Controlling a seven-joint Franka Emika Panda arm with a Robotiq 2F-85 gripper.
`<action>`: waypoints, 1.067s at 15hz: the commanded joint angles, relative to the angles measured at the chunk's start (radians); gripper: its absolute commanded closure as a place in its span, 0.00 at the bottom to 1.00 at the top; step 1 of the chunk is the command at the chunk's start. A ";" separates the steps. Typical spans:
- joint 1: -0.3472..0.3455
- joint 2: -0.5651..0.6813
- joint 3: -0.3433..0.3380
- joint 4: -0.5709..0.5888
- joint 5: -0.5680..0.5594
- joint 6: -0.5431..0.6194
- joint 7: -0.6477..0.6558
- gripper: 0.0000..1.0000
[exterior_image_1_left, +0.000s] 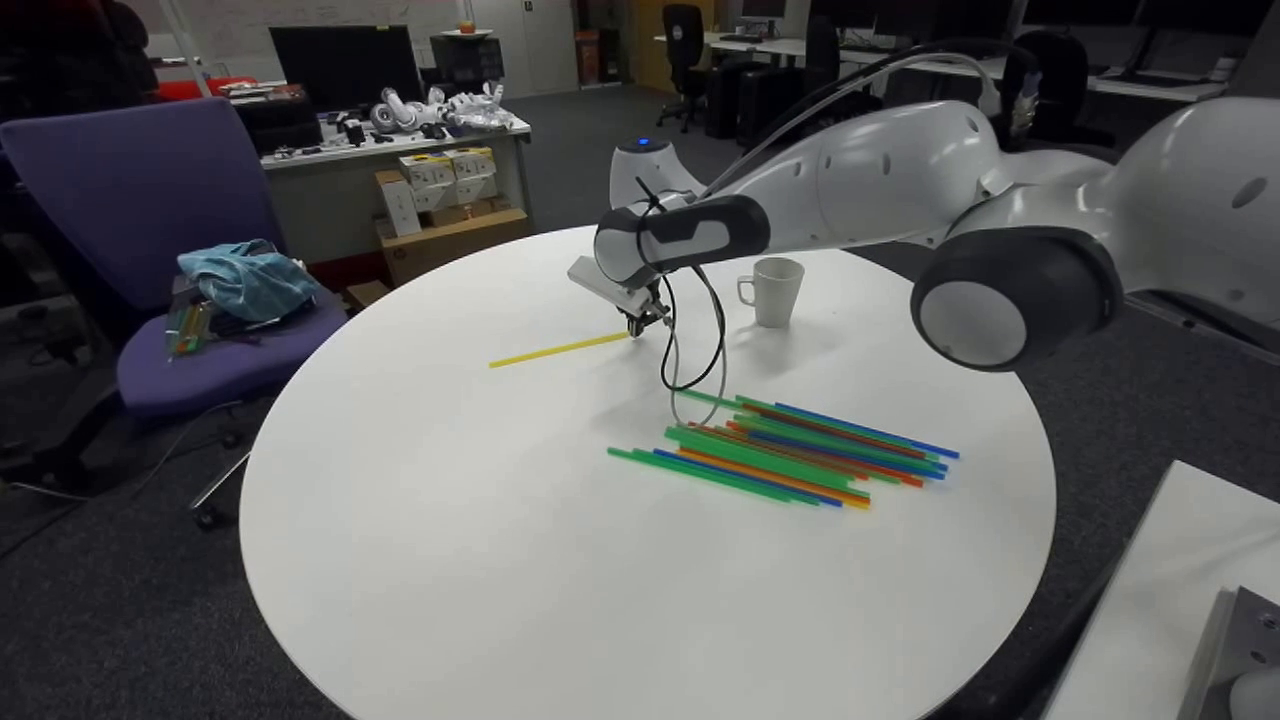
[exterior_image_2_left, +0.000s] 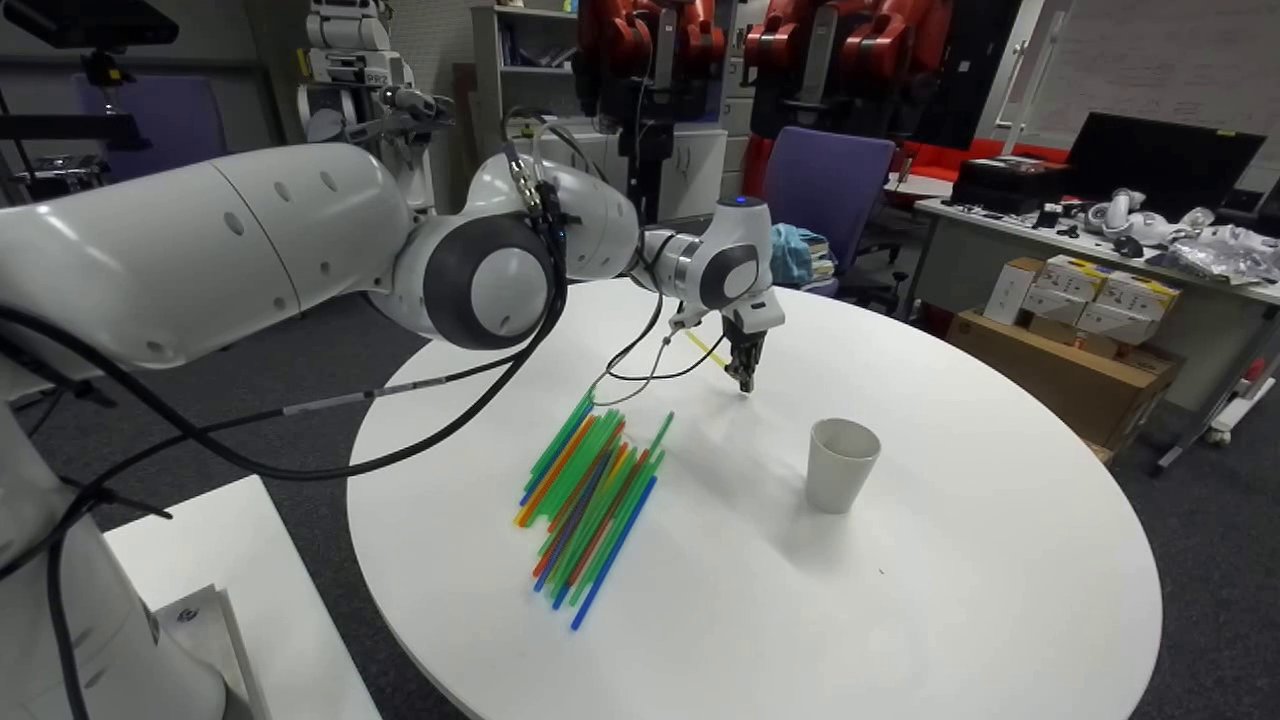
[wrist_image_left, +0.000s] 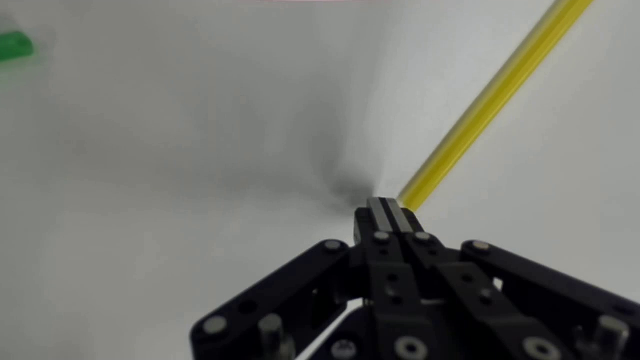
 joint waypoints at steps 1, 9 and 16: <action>-0.022 -0.006 0.010 0.019 0.002 -0.008 -0.057 1.00; -0.008 -0.084 0.012 -0.036 -0.029 -0.082 -0.364 0.37; -0.017 -0.256 0.036 -0.067 -0.013 -0.169 -0.791 0.00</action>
